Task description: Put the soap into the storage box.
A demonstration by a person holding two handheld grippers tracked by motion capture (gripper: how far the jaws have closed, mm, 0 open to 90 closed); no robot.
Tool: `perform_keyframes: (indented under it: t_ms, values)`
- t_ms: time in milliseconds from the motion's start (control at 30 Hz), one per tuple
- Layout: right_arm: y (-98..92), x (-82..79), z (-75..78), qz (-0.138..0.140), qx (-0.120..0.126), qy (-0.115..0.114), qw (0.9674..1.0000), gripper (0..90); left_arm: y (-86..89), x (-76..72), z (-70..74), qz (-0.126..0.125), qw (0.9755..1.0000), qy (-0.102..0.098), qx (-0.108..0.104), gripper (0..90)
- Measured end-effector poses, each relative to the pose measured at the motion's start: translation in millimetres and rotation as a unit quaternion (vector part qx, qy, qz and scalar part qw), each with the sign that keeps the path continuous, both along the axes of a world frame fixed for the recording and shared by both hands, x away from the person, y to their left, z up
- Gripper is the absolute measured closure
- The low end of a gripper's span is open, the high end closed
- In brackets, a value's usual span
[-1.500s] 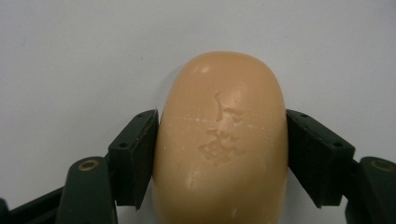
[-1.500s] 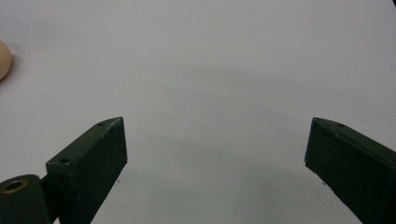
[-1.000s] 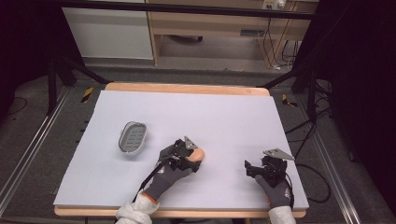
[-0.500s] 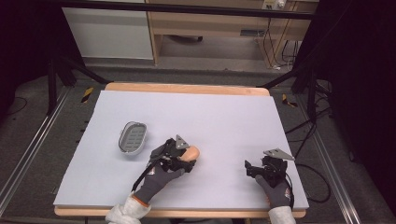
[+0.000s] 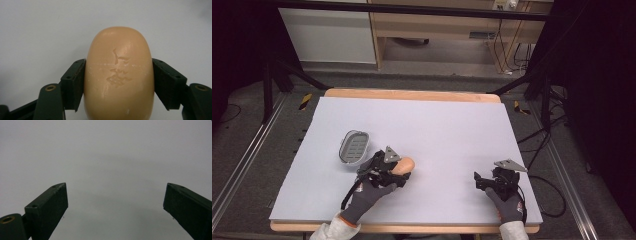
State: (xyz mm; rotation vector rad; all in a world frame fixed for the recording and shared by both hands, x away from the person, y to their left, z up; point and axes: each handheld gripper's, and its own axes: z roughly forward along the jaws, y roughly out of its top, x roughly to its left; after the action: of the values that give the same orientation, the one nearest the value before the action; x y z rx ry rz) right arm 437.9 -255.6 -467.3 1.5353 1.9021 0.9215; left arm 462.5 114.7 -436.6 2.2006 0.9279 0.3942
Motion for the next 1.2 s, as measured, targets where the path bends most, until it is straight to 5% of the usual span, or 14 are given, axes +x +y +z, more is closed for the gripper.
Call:
perform_keyframes:
  t_ms: [700, 1200]
  values:
    - [2.4, -2.3, -0.8, 0.005, -0.002, 0.0, 1.0, 5.9, 42.9, 2.0, 22.6, 0.042, 0.9985, -0.014, -0.031, 31.5]
    - [4.0, -1.2, -0.7, 0.005, -0.002, 0.0, 1.0, 5.9, 83.9, 19.4, 35.3, 0.105, 0.9927, -0.028, -0.052, 31.6]
